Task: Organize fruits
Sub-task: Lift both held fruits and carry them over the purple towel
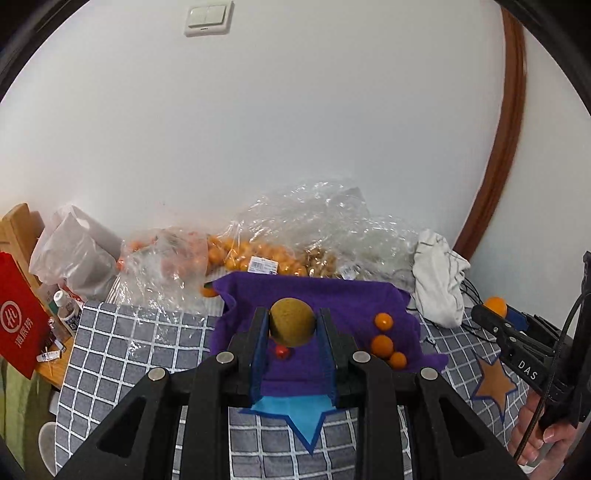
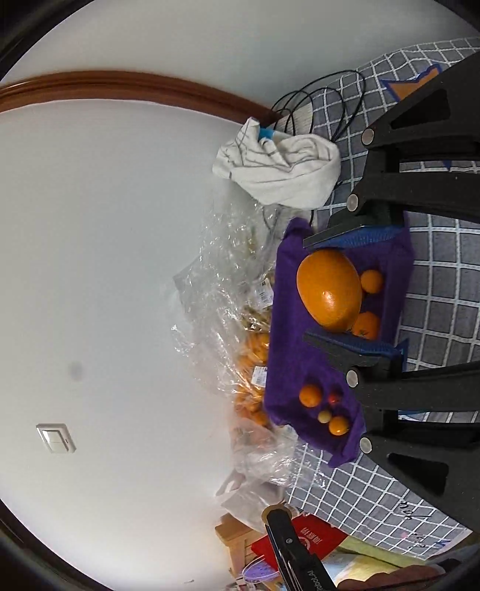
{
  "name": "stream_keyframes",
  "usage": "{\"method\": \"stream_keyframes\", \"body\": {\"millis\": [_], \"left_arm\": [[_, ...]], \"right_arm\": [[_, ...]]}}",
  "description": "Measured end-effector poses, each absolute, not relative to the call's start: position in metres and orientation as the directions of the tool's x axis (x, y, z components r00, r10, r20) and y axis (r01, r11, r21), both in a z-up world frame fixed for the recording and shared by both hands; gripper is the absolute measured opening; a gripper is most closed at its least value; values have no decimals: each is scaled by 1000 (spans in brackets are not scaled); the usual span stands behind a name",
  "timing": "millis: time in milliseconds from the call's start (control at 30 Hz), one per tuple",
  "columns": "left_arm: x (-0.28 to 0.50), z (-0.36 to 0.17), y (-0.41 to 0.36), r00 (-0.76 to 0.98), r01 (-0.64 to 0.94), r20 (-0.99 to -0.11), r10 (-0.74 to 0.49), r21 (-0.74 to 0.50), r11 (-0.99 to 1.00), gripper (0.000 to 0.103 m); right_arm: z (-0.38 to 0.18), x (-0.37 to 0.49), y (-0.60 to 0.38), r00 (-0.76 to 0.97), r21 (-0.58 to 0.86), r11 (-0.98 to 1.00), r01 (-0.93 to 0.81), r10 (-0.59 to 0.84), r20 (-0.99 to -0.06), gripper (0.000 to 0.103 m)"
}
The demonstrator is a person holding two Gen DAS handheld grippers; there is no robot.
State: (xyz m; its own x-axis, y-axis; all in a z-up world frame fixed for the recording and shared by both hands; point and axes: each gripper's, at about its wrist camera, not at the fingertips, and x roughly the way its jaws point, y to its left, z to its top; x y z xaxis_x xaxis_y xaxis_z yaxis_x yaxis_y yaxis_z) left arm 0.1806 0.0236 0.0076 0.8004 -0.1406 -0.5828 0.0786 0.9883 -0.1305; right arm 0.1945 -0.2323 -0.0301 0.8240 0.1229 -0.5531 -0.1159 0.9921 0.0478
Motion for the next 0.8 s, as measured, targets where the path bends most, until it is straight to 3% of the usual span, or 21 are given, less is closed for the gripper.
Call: {"method": "stream_keyframes", "body": {"millis": [400, 800], "left_arm": [[241, -13, 33, 765, 37, -634, -110, -128, 991, 25], [282, -61, 54, 699, -2, -709, -91, -130, 992, 25]], "right_arm": [[-54, 266, -225, 791, 45, 990, -132, 132, -597, 42], [-150, 339, -197, 651, 41, 979, -202, 165, -741, 42]]}}
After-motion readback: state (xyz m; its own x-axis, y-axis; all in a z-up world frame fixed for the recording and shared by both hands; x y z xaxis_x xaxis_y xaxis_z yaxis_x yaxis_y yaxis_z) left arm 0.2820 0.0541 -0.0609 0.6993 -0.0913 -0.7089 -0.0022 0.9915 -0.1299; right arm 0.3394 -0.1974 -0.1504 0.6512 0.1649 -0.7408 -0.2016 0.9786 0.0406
